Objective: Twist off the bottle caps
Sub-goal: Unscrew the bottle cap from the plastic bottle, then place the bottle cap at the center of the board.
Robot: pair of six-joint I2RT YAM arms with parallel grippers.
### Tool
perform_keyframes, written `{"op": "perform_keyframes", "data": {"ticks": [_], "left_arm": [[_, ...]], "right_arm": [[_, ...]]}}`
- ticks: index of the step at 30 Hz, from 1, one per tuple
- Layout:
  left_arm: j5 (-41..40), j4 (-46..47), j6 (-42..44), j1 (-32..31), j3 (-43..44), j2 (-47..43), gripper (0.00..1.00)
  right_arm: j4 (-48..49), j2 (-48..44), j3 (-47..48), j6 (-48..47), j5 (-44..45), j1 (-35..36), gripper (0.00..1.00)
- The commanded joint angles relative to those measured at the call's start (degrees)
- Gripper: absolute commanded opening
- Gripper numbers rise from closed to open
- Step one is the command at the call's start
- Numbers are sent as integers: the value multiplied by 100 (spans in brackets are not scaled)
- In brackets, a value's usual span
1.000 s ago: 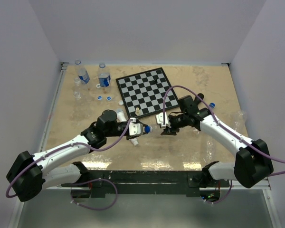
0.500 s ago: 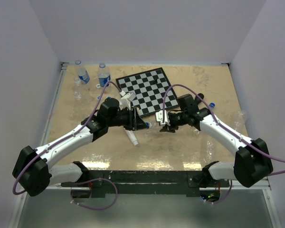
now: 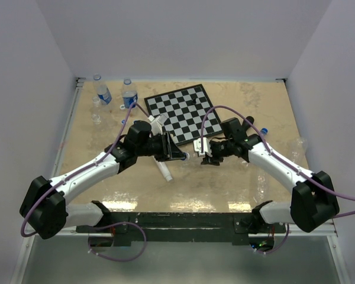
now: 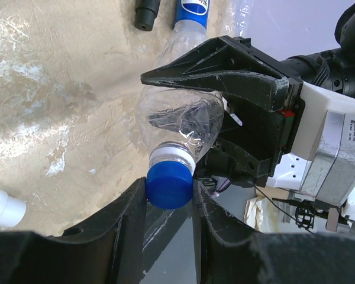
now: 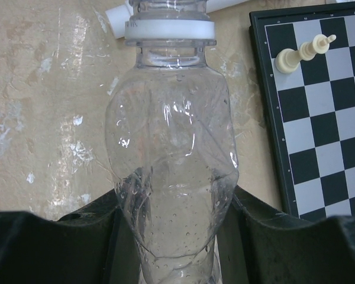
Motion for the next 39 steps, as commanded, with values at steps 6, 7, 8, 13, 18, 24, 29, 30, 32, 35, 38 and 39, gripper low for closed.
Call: {"op": "perform_keyframes", "data": {"ticks": [6,7,8,13,18,24,29,30,32,35,38,39], "left_arm": [[-547,188,86,73,285,-185,0],[-565,179,112,65,276,-185,0],[-583,170,139,73,285,-203,0],[-741,56,376,82,302,-325,0],[-855,64,1236,73,355,-492,0],[-636,337,2976,73,294,-739,0],[-355,592,4005,73,171,-888,0],[-293,662,4111,82,110,-923,0],[-127,846,4295,73,-57,-1028,0],[59,1198,4507,82,-365,-1169,0],[199,1357,4726,73,-532,-1240,0],[208,1357,4770,82,-559,-1249,0]], "right_arm": [[-115,-51,8,-58,-334,73,5],[-115,-42,17,-58,-334,73,5],[-115,-51,17,-58,-334,64,6],[-176,-42,60,-49,-439,73,5],[16,-68,131,284,-457,29,5],[192,-95,254,653,-633,-304,5],[403,-235,412,1127,-1010,-936,5],[551,-314,430,1355,-1046,-1077,6],[955,-411,447,1794,-1099,-1341,6],[1798,-447,526,2541,-968,-1649,6],[2764,-333,675,3411,-844,-2035,7],[3107,-254,711,3736,-861,-2184,7]]}}
